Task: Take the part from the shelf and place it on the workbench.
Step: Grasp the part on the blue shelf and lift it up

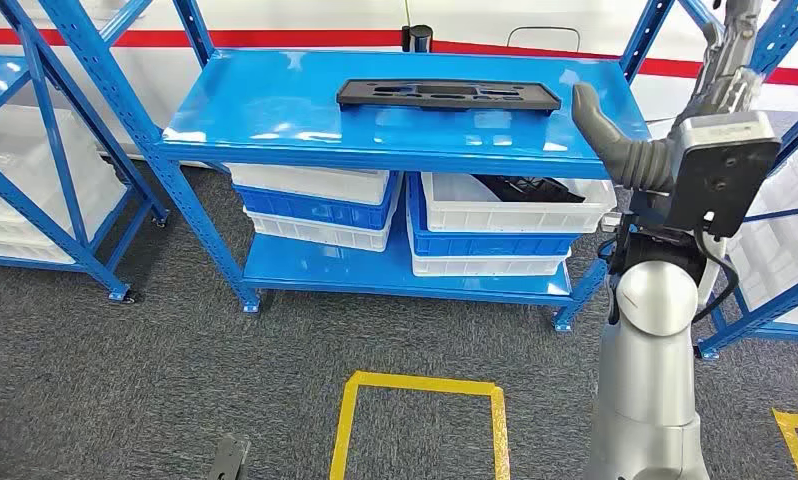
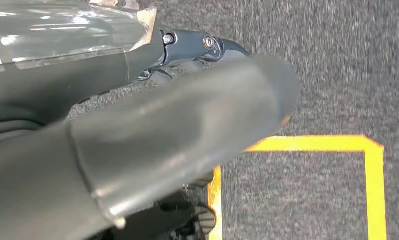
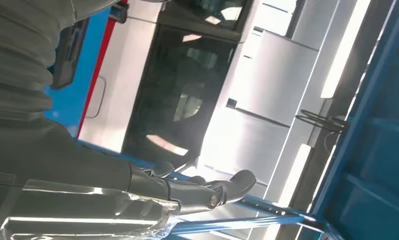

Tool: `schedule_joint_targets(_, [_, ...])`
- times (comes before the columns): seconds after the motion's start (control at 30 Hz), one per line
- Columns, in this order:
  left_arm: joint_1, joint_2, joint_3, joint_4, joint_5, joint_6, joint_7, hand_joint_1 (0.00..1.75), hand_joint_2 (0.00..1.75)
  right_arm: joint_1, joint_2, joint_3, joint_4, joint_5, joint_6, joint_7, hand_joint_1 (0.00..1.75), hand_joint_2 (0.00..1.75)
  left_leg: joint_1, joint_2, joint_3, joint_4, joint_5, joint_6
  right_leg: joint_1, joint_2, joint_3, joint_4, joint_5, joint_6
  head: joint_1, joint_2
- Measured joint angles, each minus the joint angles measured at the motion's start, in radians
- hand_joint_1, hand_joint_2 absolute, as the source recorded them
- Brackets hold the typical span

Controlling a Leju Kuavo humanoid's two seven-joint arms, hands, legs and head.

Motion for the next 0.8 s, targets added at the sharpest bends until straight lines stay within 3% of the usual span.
schedule_joint_targets(0.63, [0.006, 0.014, 0.051, 0.006, 0.049, -0.009, -0.001, 0.00, 0.00, -0.056, 0.041, 0.023, 0.089, -0.046, 0.021, 0.033, 0.00, 1.75, 0.002, -0.001, -0.001, 0.001, 0.000, 0.000, -0.001, 0.000, 0.000, -0.001, 0.000, 0.000, 0.000, 0.000])
schedule_joint_targets(0.7, [0.006, 0.017, 0.055, 0.006, 0.052, -0.016, -0.003, 0.00, 0.00, -0.056, 0.043, 0.024, 0.094, -0.045, 0.021, 0.034, 0.00, 1.75, 0.000, 0.000, -0.003, 0.002, 0.000, 0.005, -0.005, 0.001, 0.001, -0.001, 0.005, 0.005, 0.000, 0.000])
schedule_joint_targets(0.8, [0.005, 0.019, 0.060, 0.006, 0.050, -0.026, -0.008, 0.00, 0.00, -0.057, 0.046, 0.023, 0.100, -0.043, 0.021, 0.042, 0.00, 1.75, 0.002, 0.006, 0.008, -0.016, 0.001, 0.021, -0.002, -0.006, -0.009, 0.024, 0.016, 0.021, 0.000, 0.000])
